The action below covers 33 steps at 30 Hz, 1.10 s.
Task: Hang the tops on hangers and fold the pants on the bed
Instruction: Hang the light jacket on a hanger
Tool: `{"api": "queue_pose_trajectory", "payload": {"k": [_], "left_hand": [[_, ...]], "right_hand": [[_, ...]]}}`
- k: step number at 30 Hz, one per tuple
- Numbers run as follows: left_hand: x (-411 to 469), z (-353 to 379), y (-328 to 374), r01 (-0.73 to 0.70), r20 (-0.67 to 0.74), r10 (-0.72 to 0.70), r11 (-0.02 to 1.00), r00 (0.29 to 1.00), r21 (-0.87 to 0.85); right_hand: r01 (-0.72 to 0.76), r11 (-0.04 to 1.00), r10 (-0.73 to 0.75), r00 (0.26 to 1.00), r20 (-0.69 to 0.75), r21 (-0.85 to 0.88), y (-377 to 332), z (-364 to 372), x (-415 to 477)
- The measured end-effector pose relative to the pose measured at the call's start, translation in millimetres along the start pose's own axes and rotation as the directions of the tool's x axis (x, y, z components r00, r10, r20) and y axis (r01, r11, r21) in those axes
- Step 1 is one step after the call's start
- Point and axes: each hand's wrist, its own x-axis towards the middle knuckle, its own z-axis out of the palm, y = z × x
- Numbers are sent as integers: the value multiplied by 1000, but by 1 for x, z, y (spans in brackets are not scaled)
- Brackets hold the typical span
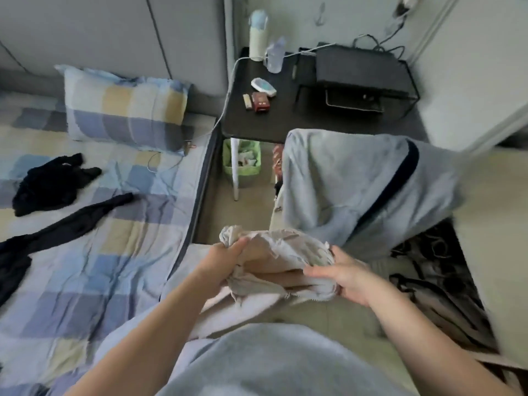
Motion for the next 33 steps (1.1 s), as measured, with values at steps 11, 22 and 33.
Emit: {"api": "queue_pose_trajectory", "payload": {"k": [11, 22, 33], "left_hand": [[-43, 231, 114, -397, 513, 176, 844, 840, 360], [-116, 389, 257, -729, 751, 444, 681, 488, 71], [-235, 489, 472, -825, 796, 605, 452, 4, -340]], "right_hand": [[136, 951, -295, 665, -687, -277, 79, -189, -83], [343, 904, -321, 148, -936, -255, 3, -322, -190], [193, 892, -352, -275, -895, -410, -138, -451, -307]]}}
